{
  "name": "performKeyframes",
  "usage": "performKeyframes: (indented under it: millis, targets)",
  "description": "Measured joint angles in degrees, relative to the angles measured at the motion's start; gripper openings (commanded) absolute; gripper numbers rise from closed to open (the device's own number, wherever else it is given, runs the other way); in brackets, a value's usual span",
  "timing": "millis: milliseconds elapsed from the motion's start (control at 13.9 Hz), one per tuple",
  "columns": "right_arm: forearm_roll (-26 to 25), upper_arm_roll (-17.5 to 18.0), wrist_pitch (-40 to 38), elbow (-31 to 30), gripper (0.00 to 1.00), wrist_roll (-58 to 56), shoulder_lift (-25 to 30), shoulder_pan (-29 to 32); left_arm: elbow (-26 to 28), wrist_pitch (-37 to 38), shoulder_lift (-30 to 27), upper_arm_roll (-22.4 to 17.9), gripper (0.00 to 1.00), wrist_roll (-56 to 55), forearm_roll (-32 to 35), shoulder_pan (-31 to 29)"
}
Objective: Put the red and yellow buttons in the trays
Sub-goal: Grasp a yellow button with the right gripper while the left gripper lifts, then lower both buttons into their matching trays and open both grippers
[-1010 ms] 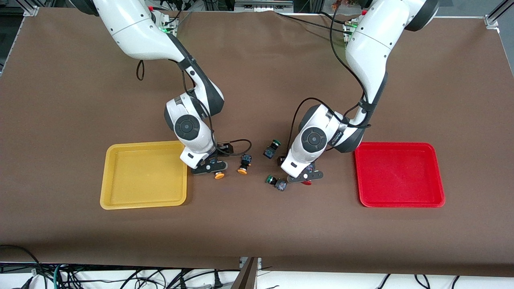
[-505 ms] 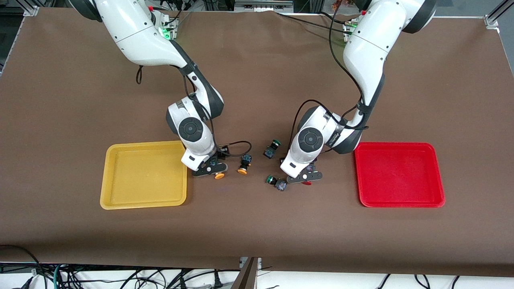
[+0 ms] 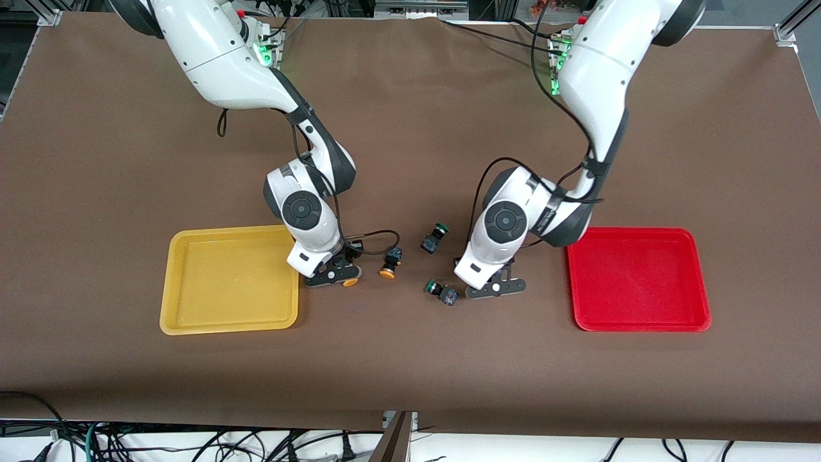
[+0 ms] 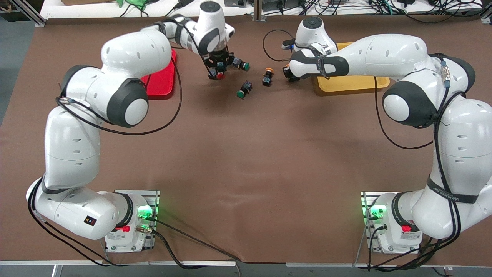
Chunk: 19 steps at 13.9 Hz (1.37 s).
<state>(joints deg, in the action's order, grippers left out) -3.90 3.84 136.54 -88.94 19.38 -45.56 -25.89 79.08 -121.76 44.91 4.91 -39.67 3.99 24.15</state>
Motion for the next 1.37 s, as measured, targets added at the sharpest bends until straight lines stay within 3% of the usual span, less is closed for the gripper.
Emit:
performKeyframes:
  millis: [289,577,866,938,1082,1155,1371]
  targets:
    - [0.01,-0.31,-2.84,3.13,0.01,0.0,0.4,2.19,0.02,9.13,-7.54,-0.48,0.02,13.95,0.07,-8.41]
    - [0.01,-0.86,-11.71,4.47,0.03,-8.93,4.79,8.45,0.89,13.03,-9.17,-0.47,0.02,29.61,0.07,-20.84]
    - [0.06,-1.8,-14.47,1.68,0.38,-21.77,6.43,18.61,5.12,11.47,-9.05,-0.31,0.04,40.27,0.07,-31.8]
    - [0.06,-1.81,-13.54,0.17,0.65,-22.71,6.2,20.37,6.75,10.28,-8.99,-0.15,0.04,42.13,-0.11,-34.08]
    - [0.06,-1.76,-11.24,-2.45,0.9,-23.01,5.82,21.54,10.56,7.61,-8.91,0.35,0.04,44.09,-0.69,-37.29]
    - [0.06,-1.53,-10.82,-2.87,0.98,-23.0,5.8,21.39,13.1,4.13,-8.88,0.49,0.05,45.06,-0.7,-38.24]
    - [2.55,0.19,-10.58,-2.21,0.98,-22.84,6.59,20.95,19.86,-6.72,-8.33,0.54,0.06,49.46,-0.71,-40.63]
